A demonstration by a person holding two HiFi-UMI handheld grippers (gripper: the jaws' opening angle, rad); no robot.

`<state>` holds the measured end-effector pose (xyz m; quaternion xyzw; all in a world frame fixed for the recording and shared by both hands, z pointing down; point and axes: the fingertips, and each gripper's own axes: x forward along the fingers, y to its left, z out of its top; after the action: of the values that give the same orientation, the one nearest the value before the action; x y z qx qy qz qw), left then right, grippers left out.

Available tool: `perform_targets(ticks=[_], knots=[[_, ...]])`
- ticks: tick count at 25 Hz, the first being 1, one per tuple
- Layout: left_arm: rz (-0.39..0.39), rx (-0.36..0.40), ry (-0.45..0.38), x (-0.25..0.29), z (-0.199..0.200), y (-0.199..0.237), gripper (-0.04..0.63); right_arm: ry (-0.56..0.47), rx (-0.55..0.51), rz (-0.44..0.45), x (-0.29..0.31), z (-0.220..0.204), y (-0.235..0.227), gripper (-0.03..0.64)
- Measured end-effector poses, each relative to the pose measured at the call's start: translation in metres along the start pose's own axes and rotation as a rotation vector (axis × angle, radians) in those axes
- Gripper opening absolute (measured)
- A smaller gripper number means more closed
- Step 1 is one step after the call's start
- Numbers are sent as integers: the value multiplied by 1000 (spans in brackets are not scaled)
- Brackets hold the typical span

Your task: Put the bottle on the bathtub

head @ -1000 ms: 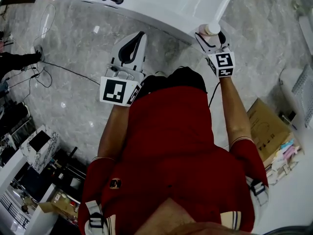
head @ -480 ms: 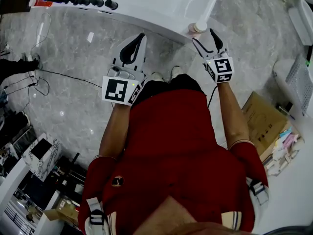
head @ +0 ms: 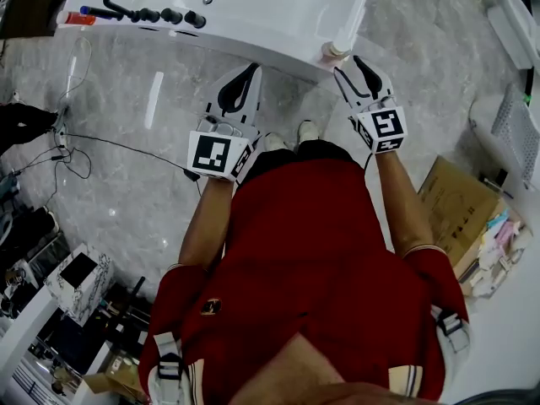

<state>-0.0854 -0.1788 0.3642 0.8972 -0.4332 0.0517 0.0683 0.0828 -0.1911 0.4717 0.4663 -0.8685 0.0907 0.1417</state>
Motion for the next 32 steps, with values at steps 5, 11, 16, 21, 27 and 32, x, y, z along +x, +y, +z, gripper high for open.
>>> perform_targets(ticks=[5, 11, 16, 21, 27, 32], knots=[[-19, -7, -24, -5, 7, -10, 6, -59, -10, 14, -15, 31, 19, 137], [-47, -9, -48, -12, 15, -23, 6, -116, -13, 26, -33, 60, 42, 76], [-68, -6, -60, -23, 19, -33, 6, -149, -13, 30, -46, 79, 61, 18], [-87, 0, -65, -34, 21, -44, 8, -186, 0, 56, -58, 100, 82, 0], [-106, 0, -65, -44, 19, -56, 6, -204, 19, 109, -68, 112, 105, -2], [-106, -1, -71, -53, 19, -61, 6, -202, -4, 120, -75, 113, 118, -2]])
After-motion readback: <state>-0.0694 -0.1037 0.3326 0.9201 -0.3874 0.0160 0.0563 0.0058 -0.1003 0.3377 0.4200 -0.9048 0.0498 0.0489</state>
